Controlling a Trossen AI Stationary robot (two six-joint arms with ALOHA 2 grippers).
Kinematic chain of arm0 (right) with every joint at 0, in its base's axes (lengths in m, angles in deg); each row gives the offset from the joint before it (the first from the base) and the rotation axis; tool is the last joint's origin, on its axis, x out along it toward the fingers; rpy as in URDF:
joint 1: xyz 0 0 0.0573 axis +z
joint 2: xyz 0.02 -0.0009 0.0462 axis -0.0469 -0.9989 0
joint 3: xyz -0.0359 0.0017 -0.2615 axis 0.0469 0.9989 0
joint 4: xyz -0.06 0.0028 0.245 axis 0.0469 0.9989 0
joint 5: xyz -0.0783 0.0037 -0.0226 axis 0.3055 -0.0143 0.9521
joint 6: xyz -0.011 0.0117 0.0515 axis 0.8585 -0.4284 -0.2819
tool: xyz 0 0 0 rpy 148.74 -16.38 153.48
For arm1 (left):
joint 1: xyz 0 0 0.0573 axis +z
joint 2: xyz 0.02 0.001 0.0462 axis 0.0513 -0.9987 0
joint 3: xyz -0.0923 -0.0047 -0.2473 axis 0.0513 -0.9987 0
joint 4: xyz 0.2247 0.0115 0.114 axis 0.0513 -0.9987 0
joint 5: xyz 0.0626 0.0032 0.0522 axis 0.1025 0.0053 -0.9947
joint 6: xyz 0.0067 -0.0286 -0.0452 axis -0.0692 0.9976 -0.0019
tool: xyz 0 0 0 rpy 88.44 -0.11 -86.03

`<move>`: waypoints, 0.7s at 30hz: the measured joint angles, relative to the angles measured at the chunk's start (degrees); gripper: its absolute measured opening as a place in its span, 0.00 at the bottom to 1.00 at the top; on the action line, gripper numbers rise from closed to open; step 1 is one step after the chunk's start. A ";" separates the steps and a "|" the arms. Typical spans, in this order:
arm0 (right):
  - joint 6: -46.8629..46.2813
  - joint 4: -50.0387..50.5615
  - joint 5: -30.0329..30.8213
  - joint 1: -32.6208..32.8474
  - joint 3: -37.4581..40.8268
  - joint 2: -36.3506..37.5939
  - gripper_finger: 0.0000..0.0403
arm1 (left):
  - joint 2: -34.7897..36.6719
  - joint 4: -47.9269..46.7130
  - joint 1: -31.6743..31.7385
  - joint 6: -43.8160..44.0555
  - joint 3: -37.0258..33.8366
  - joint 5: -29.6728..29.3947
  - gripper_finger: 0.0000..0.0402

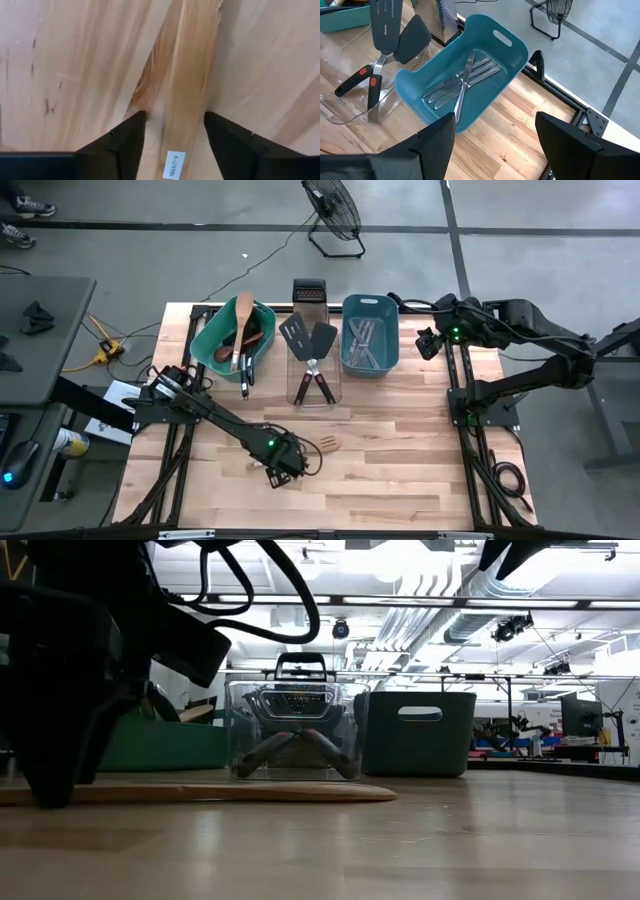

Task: Pick & Place Kitchen Items
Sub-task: Put the wooden spatula into the green bin

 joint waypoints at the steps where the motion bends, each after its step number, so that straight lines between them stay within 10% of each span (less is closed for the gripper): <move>1: -0.07 0.06 0.01 0.00 0.01 0.00 0.66 | -0.04 0.13 0.00 0.01 0.02 0.12 0.50; 21: -1.17 0.23 -2.12 0.02 0.00 0.00 0.66 | -0.11 0.59 -0.11 -0.02 -0.05 0.82 0.20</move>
